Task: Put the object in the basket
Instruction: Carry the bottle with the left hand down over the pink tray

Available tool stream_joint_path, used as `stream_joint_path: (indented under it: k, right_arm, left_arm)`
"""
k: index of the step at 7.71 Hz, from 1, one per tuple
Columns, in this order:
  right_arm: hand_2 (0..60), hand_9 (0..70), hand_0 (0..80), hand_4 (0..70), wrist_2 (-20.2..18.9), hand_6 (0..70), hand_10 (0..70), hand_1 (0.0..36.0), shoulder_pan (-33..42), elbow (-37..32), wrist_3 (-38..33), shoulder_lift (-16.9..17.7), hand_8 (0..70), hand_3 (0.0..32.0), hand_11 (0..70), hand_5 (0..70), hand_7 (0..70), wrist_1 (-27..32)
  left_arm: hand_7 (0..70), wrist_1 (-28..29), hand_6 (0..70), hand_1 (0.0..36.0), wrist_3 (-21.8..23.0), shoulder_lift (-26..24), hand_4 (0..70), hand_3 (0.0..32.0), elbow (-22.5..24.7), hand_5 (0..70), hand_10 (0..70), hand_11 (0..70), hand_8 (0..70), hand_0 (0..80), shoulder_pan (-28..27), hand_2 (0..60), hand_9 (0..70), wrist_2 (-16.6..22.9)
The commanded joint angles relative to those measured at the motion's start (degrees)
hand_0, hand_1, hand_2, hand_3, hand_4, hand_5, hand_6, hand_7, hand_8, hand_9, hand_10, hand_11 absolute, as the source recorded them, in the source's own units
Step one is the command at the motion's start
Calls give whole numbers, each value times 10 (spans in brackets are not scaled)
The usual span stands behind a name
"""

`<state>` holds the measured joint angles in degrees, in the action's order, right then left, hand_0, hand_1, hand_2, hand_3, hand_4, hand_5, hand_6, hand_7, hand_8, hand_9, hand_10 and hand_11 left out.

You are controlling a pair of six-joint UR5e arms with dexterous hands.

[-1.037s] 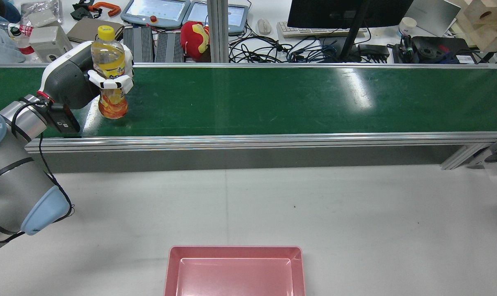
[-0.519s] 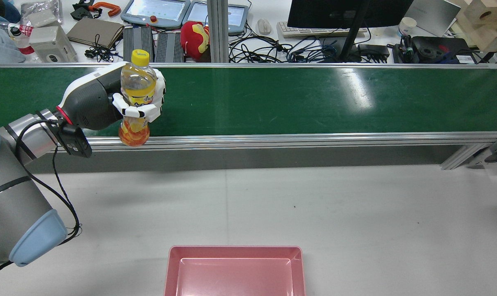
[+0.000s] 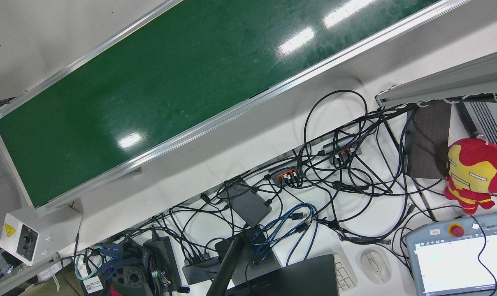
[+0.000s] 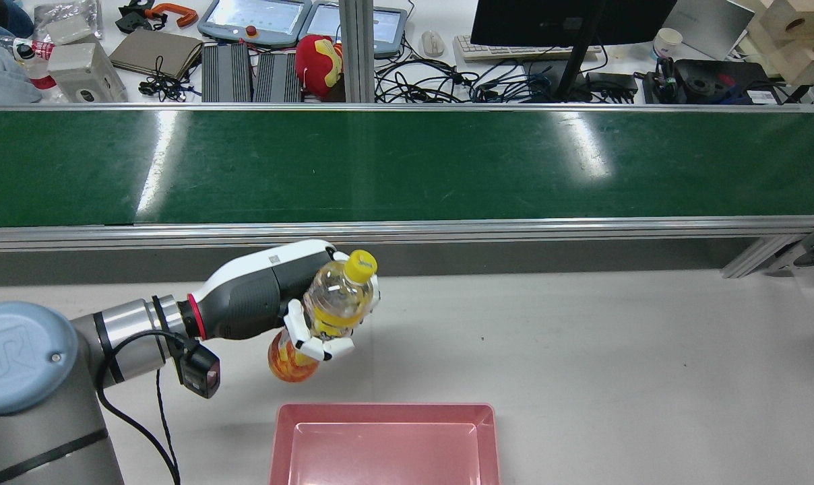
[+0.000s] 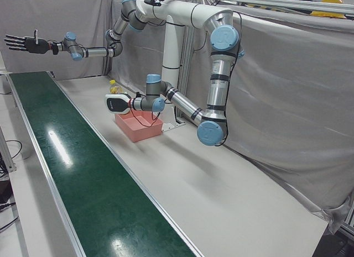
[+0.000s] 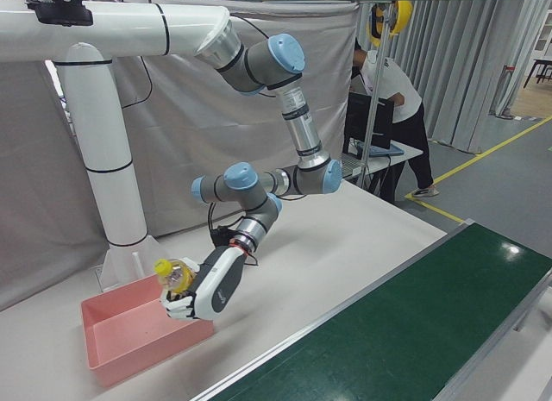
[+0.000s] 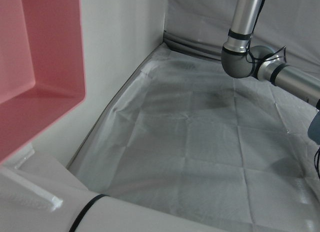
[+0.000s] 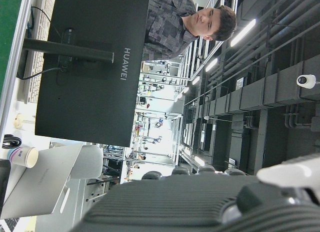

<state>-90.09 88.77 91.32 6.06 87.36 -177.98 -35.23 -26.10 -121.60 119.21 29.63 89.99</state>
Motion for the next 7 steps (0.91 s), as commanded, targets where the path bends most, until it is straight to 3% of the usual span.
stream_joint_path:
  k: [1, 2, 3, 4, 5, 6, 7]
  right_arm:
    - [0, 0, 0, 0, 0, 0, 0, 0, 0, -1, 0, 0, 0, 0, 0, 0, 0, 0]
    - [0, 0, 0, 0, 0, 0, 0, 0, 0, -1, 0, 0, 0, 0, 0, 0, 0, 0]
    - [0, 0, 0, 0, 0, 0, 0, 0, 0, -1, 0, 0, 0, 0, 0, 0, 0, 0]
    - [0, 0, 0, 0, 0, 0, 0, 0, 0, -1, 0, 0, 0, 0, 0, 0, 0, 0]
    - [0, 0, 0, 0, 0, 0, 0, 0, 0, -1, 0, 0, 0, 0, 0, 0, 0, 0]
    - [0, 0, 0, 0, 0, 0, 0, 0, 0, -2, -1, 0, 0, 0, 0, 0, 0, 0]
    - [0, 0, 0, 0, 0, 0, 0, 0, 0, -1, 0, 0, 0, 0, 0, 0, 0, 0]
  left_arm:
    - [616, -45, 630, 292, -72, -15, 700, 0, 10, 700, 668, 700, 700, 716, -118, 600, 700, -6]
    - [596, -48, 617, 296, -76, -14, 700, 0, 9, 700, 643, 700, 700, 777, -127, 600, 700, -7]
    - [556, -66, 591, 274, -76, -9, 700, 0, 9, 700, 579, 700, 700, 793, -125, 566, 700, -7]
    - [395, -83, 421, 189, -76, -7, 700, 0, 8, 700, 466, 665, 533, 800, -126, 102, 689, -7]
    - [157, -96, 121, 139, -77, -4, 462, 0, 6, 457, 288, 434, 223, 800, -126, 0, 312, -5]
    - [92, -94, 32, 106, -77, 5, 211, 0, 3, 369, 177, 280, 78, 786, -129, 0, 116, -5]
    - [71, -93, 1, 105, -77, 6, 117, 0, 4, 277, 112, 187, 41, 751, -130, 0, 56, -4]
